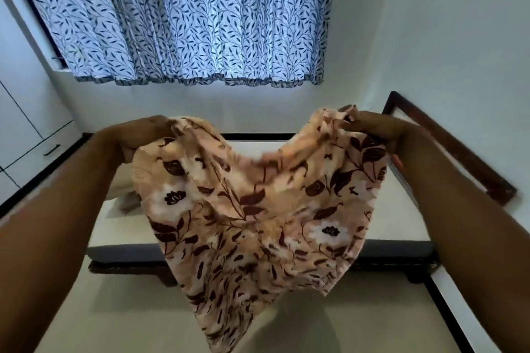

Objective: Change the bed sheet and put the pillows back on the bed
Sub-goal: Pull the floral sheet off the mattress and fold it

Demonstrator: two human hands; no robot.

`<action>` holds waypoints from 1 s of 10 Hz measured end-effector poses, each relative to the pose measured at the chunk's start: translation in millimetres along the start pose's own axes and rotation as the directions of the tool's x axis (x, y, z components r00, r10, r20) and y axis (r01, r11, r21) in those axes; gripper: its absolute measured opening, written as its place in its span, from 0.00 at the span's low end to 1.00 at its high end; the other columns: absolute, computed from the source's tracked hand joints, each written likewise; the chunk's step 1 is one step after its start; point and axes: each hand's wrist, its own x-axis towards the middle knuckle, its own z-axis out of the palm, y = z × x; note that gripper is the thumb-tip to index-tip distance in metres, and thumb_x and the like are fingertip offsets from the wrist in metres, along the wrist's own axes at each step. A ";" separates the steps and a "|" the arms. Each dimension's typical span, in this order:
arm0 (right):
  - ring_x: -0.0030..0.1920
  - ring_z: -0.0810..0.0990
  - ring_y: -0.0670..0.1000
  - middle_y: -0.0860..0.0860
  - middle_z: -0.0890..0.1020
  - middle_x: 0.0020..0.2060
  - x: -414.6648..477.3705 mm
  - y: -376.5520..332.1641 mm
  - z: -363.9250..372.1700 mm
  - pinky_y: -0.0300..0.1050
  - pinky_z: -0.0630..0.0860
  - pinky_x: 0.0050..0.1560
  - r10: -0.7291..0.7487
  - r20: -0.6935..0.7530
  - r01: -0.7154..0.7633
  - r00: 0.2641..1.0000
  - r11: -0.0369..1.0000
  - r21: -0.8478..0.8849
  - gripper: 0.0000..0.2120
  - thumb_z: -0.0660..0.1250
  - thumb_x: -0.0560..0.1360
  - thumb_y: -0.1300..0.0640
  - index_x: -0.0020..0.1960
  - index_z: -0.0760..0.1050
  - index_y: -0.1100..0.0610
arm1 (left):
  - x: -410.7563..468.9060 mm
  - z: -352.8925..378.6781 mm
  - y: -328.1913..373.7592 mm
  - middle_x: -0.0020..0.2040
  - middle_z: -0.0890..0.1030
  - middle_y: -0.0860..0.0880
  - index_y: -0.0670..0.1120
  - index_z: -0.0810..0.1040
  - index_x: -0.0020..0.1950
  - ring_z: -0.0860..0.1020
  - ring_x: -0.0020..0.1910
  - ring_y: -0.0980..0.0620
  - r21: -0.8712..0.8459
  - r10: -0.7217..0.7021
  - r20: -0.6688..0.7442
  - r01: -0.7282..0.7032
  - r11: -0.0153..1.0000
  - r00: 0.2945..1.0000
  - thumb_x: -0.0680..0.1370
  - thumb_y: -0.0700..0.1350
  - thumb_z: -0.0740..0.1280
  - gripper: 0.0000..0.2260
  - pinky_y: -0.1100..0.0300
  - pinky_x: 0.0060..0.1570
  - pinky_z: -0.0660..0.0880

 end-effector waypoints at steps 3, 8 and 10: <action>0.34 0.76 0.54 0.53 0.75 0.32 149.0 23.0 27.1 0.39 0.68 0.28 -0.093 -0.480 -0.003 0.873 0.981 -0.195 0.13 0.70 0.77 0.54 0.39 0.75 0.62 | -150.4 193.2 179.0 0.26 0.76 0.52 0.47 0.74 0.40 0.74 0.23 0.56 -0.500 -0.132 0.076 0.153 0.853 0.988 0.85 0.48 0.58 0.15 0.64 0.24 0.73; 0.50 0.85 0.51 0.52 0.86 0.50 162.0 -19.2 -12.8 0.54 0.81 0.53 -0.582 0.195 0.572 0.789 0.582 -0.578 0.21 0.78 0.69 0.47 0.57 0.82 0.57 | -135.1 245.7 309.2 0.48 0.85 0.35 0.36 0.80 0.57 0.85 0.48 0.35 -0.393 0.297 0.036 -0.259 0.882 0.954 0.83 0.51 0.62 0.18 0.44 0.50 0.83; 0.55 0.85 0.50 0.53 0.86 0.53 155.5 -32.0 -28.1 0.48 0.81 0.59 -0.542 0.147 0.560 0.827 0.777 -0.286 0.14 0.73 0.76 0.65 0.61 0.82 0.61 | -103.5 203.7 262.3 0.65 0.79 0.47 0.47 0.77 0.66 0.77 0.63 0.48 0.060 0.686 -0.081 -0.684 0.727 0.723 0.74 0.58 0.72 0.24 0.51 0.62 0.75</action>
